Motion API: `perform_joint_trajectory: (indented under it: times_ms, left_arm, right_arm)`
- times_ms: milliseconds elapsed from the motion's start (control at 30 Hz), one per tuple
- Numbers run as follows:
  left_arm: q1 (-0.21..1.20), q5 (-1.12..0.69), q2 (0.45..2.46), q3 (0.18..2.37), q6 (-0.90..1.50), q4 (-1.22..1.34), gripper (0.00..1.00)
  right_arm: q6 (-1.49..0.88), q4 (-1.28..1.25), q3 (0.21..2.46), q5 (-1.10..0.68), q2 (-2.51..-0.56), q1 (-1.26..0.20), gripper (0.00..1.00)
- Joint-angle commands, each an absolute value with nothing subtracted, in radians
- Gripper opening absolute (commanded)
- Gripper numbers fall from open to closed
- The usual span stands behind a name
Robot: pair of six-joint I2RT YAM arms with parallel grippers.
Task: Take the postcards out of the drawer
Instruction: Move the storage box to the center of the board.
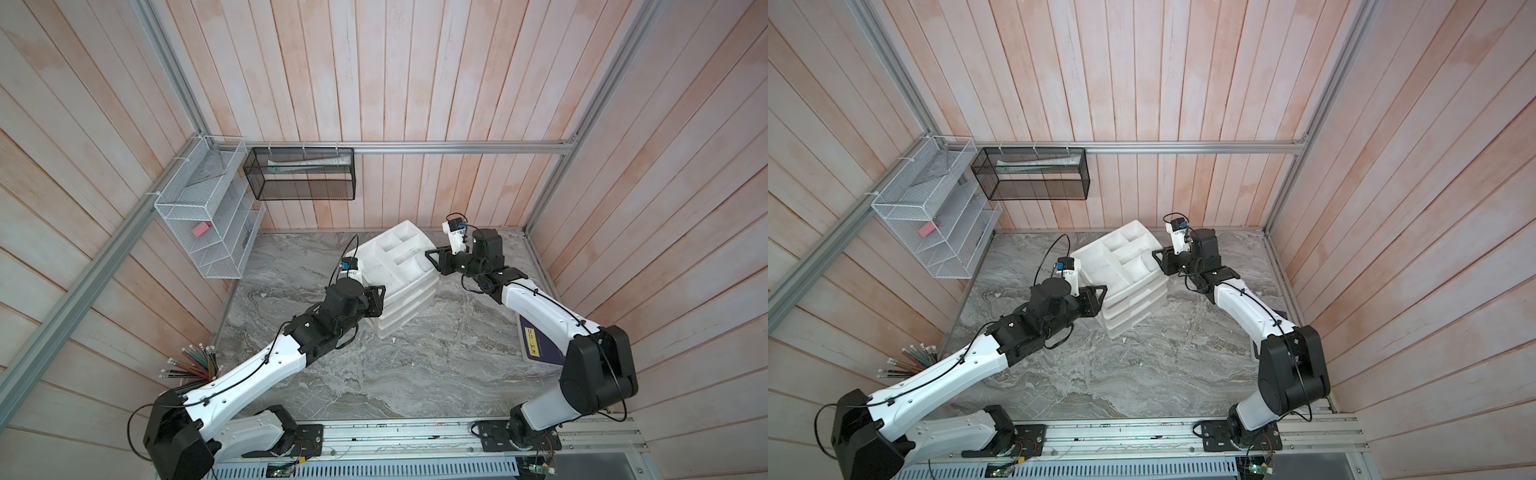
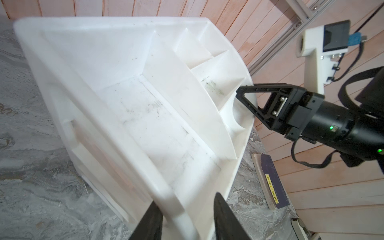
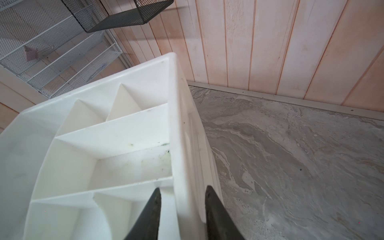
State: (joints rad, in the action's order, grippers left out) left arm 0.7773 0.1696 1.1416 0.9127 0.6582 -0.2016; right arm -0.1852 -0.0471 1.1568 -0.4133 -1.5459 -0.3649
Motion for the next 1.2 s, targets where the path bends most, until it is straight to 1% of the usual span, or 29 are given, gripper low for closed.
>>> perform_joint_trajectory:
  times_ms: [0,233,433,667,867,1000,1167]
  left_arm:
    - [0.820,0.092,1.125,0.886,0.707,-0.070,0.41]
    - [0.863,0.070,1.189,0.926,0.696,-0.037,0.41]
    - [0.882,0.054,1.252,0.968,0.695,-0.038,0.41]
    - [0.892,0.048,1.259,0.974,0.701,-0.019,0.41]
    - [0.894,0.074,1.248,0.998,0.682,-0.046,0.41]
    - [0.894,0.119,1.208,1.008,0.655,-0.095,0.45]
    - [0.894,0.169,1.114,1.033,0.597,-0.179,0.52]
  right_arm:
    - [-0.236,-0.046,1.162,-0.572,-1.554,-0.436,0.36]
    - [-0.222,-0.042,1.253,-0.616,-1.646,-0.437,0.37]
    - [-0.213,-0.025,1.366,-0.671,-1.739,-0.437,0.43]
    - [-0.214,0.000,1.480,-0.729,-1.838,-0.450,0.45]
    - [-0.257,-0.051,1.510,-0.764,-1.875,-0.457,0.47]
    - [-0.289,-0.081,1.519,-0.739,-1.876,-0.442,0.48]
    - [-0.335,-0.157,1.488,-0.746,-1.840,-0.409,0.52]
